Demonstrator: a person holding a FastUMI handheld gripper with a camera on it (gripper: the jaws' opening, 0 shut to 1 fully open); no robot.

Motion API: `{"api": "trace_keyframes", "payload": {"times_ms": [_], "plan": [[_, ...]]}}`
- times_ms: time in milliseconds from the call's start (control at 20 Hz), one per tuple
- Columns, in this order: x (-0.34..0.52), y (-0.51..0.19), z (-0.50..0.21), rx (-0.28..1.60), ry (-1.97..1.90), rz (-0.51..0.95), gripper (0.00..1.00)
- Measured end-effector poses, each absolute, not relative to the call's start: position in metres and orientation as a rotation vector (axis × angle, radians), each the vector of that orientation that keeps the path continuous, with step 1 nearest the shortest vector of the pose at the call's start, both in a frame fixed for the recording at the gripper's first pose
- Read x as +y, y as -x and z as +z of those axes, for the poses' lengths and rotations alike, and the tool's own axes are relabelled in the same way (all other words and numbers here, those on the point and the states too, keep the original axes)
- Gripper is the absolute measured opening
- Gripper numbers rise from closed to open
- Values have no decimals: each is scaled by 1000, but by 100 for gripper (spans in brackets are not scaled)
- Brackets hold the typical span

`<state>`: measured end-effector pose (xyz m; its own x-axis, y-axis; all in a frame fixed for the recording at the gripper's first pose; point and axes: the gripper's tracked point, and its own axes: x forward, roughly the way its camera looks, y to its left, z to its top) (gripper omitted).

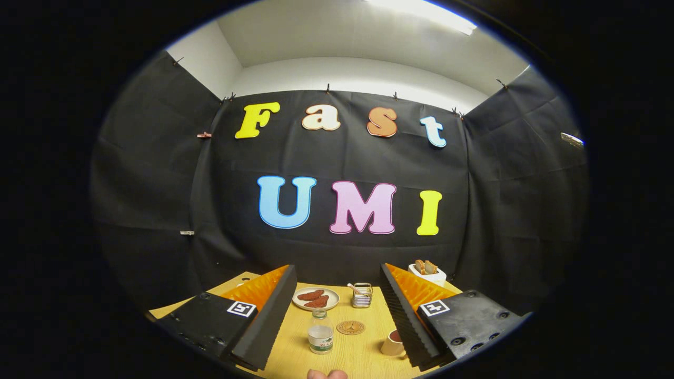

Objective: Take the bottle from table, then pour the juice into the cup, finally place the bottle on the coaster

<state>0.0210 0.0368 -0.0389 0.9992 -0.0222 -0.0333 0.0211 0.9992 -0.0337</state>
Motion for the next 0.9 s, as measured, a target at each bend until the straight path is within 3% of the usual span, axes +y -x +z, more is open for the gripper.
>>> {"api": "trace_keyframes", "payload": {"times_ms": [900], "plan": [[70,-54,-134,94,52,-134,96]]}}
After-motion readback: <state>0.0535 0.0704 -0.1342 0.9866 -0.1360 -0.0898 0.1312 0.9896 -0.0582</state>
